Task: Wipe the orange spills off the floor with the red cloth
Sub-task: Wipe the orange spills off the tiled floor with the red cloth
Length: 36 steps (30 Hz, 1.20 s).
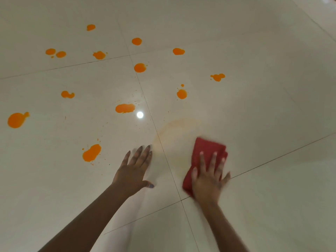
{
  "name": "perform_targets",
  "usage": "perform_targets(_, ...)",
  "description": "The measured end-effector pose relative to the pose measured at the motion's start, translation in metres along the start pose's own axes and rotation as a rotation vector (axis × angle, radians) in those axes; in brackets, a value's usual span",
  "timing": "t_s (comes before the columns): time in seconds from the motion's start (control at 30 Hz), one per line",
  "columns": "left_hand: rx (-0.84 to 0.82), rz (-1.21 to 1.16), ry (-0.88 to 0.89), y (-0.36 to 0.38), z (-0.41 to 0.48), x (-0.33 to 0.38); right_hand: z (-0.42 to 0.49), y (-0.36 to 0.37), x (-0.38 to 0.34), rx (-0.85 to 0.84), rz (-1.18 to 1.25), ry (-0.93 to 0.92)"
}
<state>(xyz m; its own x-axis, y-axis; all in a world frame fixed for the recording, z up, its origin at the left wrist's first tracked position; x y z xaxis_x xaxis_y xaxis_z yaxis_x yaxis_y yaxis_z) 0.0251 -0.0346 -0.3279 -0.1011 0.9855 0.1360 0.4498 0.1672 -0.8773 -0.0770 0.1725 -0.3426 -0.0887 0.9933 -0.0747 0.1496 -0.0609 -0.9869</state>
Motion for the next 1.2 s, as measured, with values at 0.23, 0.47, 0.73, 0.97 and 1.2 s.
perform_targets(0.23,0.001,0.029,-0.009,0.000,0.000,-0.001,0.035,-0.002,-0.082,-0.017,-0.020,-0.462)
perform_targets(0.47,0.007,0.012,0.025,-0.003,0.009,0.015,0.039,-0.005,0.015,-0.090,0.106,-0.054)
perform_targets(0.73,0.088,-0.034,-0.004,0.000,0.014,0.020,0.117,-0.013,-0.014,-0.067,0.003,0.003)
perform_targets(0.97,0.115,-0.024,-0.106,-0.007,-0.034,-0.001,-0.036,0.009,-0.034,-0.089,-0.015,-0.773)
perform_targets(1.2,0.180,-0.009,-0.142,0.007,-0.054,-0.017,0.089,-0.008,-0.102,-0.101,0.000,-0.444)
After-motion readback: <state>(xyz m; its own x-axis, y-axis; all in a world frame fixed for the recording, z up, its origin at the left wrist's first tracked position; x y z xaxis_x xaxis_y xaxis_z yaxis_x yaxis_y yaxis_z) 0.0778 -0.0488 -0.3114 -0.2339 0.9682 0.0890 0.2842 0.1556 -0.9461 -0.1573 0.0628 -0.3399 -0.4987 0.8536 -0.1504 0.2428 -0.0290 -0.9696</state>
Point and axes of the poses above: each hand's wrist, its own z-axis towards the middle knuckle, its own y-axis out of the palm, x = y × z, the point moved 3 cm from there along z, towards the middle knuckle, and after that the axes turned 7 degrees about y, right-handed, at the moved point
